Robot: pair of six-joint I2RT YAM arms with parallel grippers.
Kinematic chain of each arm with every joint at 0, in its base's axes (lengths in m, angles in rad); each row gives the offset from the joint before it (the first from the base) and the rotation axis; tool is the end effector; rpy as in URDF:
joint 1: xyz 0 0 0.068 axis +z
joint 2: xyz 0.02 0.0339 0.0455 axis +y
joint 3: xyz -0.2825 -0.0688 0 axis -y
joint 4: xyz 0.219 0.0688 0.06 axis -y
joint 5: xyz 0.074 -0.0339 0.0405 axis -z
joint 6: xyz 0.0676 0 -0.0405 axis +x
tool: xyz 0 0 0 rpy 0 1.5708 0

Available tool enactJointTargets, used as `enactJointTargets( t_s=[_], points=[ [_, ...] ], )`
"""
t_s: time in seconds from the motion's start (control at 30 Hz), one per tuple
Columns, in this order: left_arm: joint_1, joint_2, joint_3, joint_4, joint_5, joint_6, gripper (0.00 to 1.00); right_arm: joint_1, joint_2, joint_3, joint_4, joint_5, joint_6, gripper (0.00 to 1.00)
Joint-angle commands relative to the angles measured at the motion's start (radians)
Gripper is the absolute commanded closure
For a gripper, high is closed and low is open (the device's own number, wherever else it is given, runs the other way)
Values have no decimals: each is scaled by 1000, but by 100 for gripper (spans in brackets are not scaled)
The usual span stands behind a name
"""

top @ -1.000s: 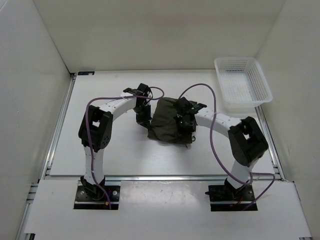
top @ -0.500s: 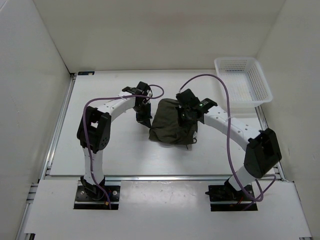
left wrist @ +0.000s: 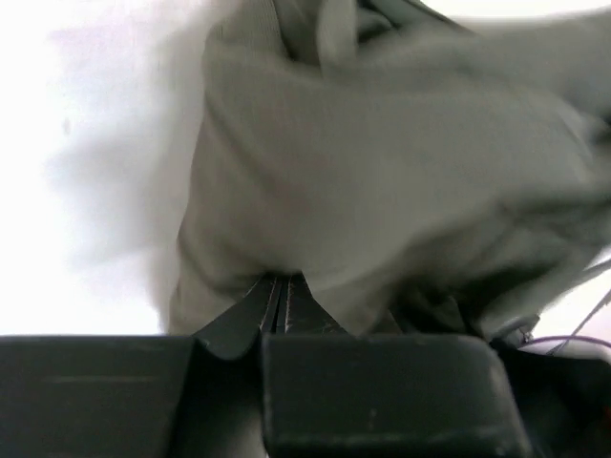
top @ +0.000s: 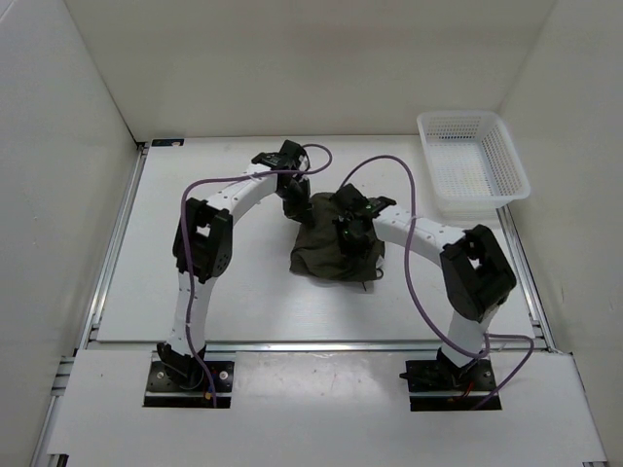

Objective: Fold and stack the shorts
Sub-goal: Fold the shorts

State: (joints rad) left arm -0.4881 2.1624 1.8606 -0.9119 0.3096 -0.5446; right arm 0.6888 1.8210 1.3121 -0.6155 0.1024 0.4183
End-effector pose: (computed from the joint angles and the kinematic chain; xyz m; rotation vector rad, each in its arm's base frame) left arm 0.3903 -0.2306 0.2105 -0.0003 2.9134 -0.6547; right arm 0.2911 0.2307 0.2055 -0.3332 2.6813 0.2046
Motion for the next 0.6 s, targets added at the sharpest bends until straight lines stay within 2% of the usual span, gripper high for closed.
enactJointTargets(
  t_s=[0.0, 0.2, 0.33, 0.43, 0.57],
  points=[
    [-7, 60, 70, -12, 36, -11, 90, 2, -130, -80, -10, 14, -7, 100],
    [-7, 132, 146, -31, 36, -20, 90, 2, -271, -256, -39, 36, 22, 100],
    [-7, 132, 155, -31, 26, -20, 90, 2, -304, -310, -58, 57, 42, 100],
    [-7, 90, 146, -42, 26, -20, 90, 2, -342, -272, -98, 75, 42, 100],
    [-7, -44, 98, -51, -18, -20, 90, 2, -401, -185, -121, 76, 42, 100]
  ],
)
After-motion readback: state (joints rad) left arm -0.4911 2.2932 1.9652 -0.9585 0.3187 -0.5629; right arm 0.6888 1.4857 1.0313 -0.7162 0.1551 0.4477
